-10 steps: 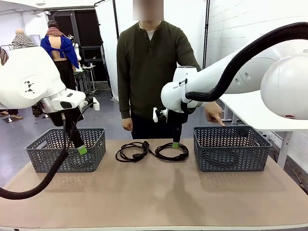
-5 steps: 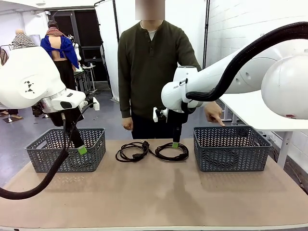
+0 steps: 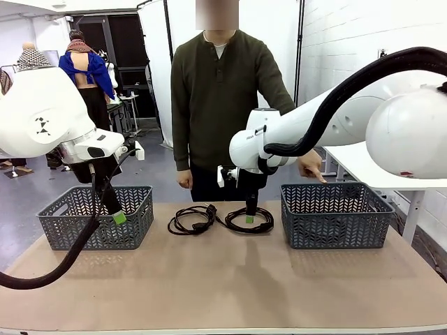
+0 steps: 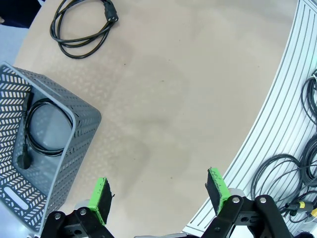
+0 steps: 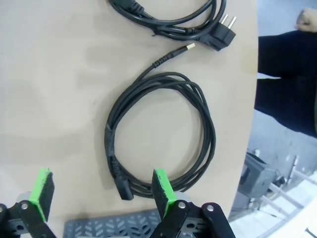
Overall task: Organize the cables according to human instructions.
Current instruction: Pick up a bundle of cables and place it in the basket indicated by the human.
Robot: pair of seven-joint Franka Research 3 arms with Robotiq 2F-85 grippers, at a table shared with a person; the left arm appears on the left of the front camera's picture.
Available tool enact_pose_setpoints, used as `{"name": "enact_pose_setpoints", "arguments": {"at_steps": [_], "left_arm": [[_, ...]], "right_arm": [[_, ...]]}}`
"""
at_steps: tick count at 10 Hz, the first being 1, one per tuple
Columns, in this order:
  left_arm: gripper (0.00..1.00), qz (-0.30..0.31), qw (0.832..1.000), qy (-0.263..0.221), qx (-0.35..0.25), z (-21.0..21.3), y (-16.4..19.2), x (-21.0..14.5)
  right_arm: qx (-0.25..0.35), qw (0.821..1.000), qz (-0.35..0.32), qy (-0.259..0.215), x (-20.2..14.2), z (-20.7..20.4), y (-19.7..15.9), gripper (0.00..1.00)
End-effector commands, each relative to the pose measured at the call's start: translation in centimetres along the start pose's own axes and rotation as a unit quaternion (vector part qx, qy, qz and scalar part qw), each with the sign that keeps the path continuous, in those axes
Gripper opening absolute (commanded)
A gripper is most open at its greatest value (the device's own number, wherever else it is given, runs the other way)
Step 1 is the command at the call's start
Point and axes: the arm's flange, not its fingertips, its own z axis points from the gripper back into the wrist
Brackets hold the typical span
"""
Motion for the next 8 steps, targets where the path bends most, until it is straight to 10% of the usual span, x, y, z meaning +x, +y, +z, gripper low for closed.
{"name": "enact_pose_setpoints", "arguments": {"at_steps": [1, 8], "left_arm": [[1.00, 0.000, 1.000, 0.001, -0.001, 0.2, 0.0, 0.0], [1.00, 0.000, 1.000, 0.001, -0.001, 0.2, 0.0, 0.0]], "right_arm": [[-0.008, 1.000, 0.023, 0.009, 0.3, -0.6, -1.5, 1.00], [0.004, 0.998, 0.052, 0.032, 0.7, -4.1, -1.8, 1.00]]}}
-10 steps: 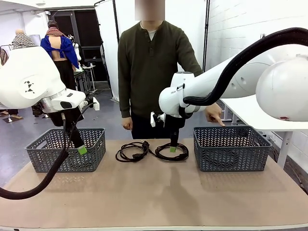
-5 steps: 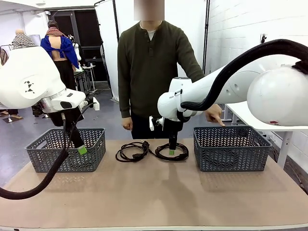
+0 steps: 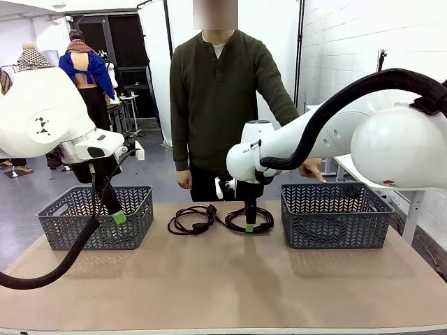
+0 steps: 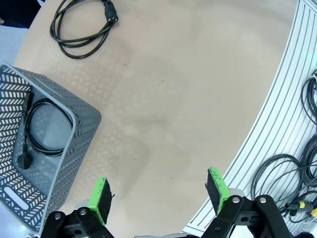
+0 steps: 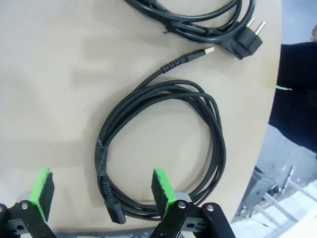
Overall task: Organize the cables according to human instructions.
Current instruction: Pick up a bundle of cables and place it in the basket indicated by the human.
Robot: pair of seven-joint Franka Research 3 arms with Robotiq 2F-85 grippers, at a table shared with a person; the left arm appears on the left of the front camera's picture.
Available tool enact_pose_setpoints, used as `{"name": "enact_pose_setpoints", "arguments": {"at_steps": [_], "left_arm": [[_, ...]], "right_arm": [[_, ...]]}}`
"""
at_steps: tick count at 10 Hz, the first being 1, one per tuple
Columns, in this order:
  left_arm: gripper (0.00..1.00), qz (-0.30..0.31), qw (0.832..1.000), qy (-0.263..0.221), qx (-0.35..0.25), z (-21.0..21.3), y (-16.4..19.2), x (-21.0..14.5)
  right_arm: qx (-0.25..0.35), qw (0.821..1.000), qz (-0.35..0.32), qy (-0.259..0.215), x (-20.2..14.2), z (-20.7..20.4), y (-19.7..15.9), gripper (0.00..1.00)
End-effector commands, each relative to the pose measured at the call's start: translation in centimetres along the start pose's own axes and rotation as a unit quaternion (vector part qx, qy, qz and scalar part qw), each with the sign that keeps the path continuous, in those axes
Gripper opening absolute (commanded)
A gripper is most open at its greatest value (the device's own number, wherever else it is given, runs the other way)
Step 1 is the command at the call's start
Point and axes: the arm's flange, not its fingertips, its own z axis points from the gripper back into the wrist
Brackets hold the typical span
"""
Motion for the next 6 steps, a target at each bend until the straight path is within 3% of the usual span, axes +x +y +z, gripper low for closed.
{"name": "enact_pose_setpoints", "arguments": {"at_steps": [1, 6], "left_arm": [[1.00, 0.000, 1.000, 0.001, -0.001, 0.2, 0.0, 0.0], [1.00, 0.000, 1.000, 0.001, -0.001, 0.2, 0.0, 0.0]], "right_arm": [[-0.004, 1.000, 0.017, 0.009, 0.3, -0.5, -0.8, 1.00], [-0.030, 0.999, 0.000, 0.019, 0.5, -1.8, -0.8, 1.00]]}}
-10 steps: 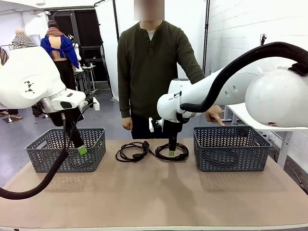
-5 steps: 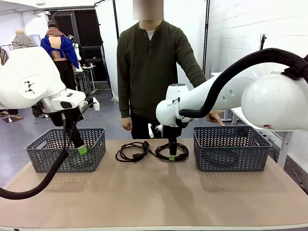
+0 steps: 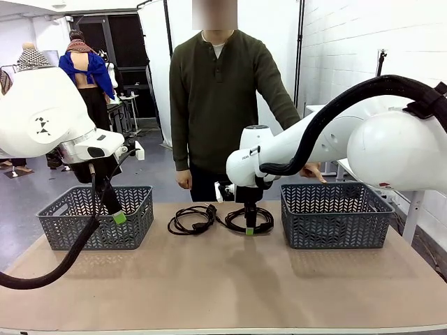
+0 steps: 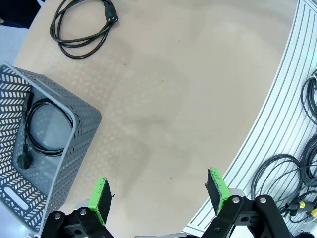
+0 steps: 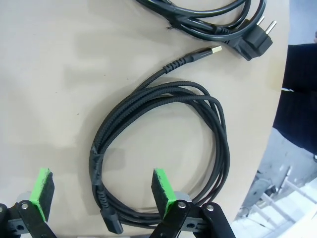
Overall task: Organize the cables according to human instructions.
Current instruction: Pick up a bundle of cables and place it in the basket indicated by the human.
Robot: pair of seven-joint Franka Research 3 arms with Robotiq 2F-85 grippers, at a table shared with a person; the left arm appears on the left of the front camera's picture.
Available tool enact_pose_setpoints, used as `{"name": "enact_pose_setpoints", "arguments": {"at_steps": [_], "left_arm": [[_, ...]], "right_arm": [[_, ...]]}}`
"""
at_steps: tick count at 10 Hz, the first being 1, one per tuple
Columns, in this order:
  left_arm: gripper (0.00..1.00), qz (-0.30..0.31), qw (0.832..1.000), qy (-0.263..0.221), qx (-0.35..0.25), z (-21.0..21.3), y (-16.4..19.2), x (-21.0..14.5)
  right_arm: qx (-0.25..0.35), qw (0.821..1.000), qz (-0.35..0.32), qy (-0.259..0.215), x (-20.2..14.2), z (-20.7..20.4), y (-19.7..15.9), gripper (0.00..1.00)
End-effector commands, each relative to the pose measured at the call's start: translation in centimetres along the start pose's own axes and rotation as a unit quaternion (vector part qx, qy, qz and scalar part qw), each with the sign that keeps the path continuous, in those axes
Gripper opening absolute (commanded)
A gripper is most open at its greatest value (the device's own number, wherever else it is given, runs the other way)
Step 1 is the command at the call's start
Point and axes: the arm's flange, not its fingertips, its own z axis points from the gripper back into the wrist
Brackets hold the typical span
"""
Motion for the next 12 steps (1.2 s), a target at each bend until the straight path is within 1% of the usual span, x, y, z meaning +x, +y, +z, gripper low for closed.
{"name": "enact_pose_setpoints", "arguments": {"at_steps": [1, 6, 11, 12], "left_arm": [[1.00, 0.000, 1.000, 0.001, -0.001, 0.2, 0.0, 0.0], [1.00, 0.000, 1.000, 0.001, -0.001, 0.2, 0.0, 0.0], [1.00, 0.000, 1.000, 0.001, -0.001, 0.2, 0.0, 0.0], [1.00, 0.000, 1.000, 0.001, -0.001, 0.2, 0.0, 0.0]], "right_arm": [[-0.019, 1.000, -0.006, 0.012, 0.5, -0.6, -0.6, 1.00], [-0.016, 1.000, -0.011, 0.021, 0.7, -1.9, -1.0, 1.00], [0.004, 1.000, -0.020, 0.021, 0.8, -2.0, -1.2, 0.11], [0.007, 1.000, -0.021, 0.022, 0.9, -1.9, -1.2, 0.00]]}}
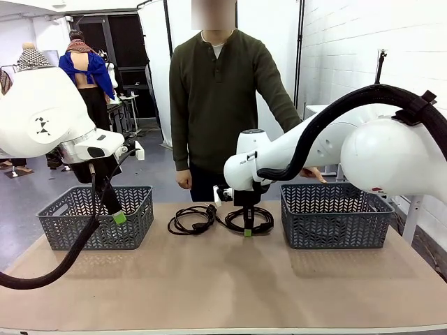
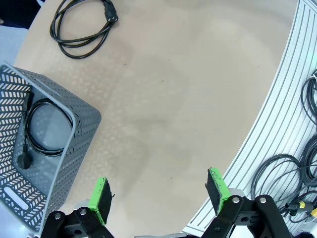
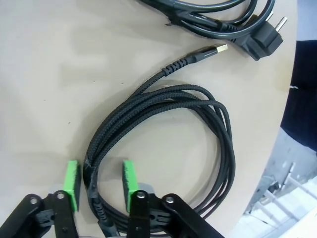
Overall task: Organize the cables according to human instructions.
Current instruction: Pick up a bundle of cables and place it in the basket indicated by the human.
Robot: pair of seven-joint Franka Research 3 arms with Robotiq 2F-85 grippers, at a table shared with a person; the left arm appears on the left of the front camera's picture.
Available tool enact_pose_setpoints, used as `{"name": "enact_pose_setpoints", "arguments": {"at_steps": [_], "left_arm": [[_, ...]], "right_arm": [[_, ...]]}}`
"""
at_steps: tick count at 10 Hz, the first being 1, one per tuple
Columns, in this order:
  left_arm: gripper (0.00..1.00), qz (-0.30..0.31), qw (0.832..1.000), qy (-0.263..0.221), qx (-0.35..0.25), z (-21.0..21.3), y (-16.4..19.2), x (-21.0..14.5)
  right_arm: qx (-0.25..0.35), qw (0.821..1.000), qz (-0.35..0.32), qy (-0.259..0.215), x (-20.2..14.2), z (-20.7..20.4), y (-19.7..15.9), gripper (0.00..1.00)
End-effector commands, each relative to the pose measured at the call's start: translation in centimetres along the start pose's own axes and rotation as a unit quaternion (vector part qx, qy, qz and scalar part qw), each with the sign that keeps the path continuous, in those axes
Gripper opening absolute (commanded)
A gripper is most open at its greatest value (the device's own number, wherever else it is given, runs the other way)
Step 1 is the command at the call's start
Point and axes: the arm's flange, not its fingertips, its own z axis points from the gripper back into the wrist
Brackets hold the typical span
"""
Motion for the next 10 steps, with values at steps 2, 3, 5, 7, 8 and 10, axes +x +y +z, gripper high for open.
{"name": "enact_pose_setpoints", "arguments": {"at_steps": [2, 3, 5, 7, 8, 10], "left_arm": [[1.00, 0.000, 1.000, 0.001, -0.001, 0.2, 0.0, 0.0], [1.00, 0.000, 1.000, 0.001, -0.001, 0.2, 0.0, 0.0], [1.00, 0.000, 1.000, 0.001, -0.001, 0.2, 0.0, 0.0], [1.00, 0.000, 1.000, 0.001, -0.001, 0.2, 0.0, 0.0], [1.00, 0.000, 1.000, 0.001, -0.001, 0.2, 0.0, 0.0], [1.00, 0.000, 1.000, 0.001, -0.001, 0.2, 0.0, 0.0]], "right_arm": [[0.004, 1.000, -0.017, 0.008, 0.4, -0.6, -0.8, 0.00], [0.008, 1.000, -0.021, 0.006, 0.3, -0.6, -0.9, 0.00], [0.014, 0.999, -0.029, -0.001, 0.2, -0.5, -1.0, 0.00], [0.008, 0.999, -0.038, -0.007, 0.0, 0.2, -1.2, 0.00], [-0.011, 0.999, -0.049, -0.013, -0.3, 1.3, -1.3, 0.00], [-0.027, 0.998, -0.056, -0.013, -0.5, 5.0, -1.5, 0.00]]}}
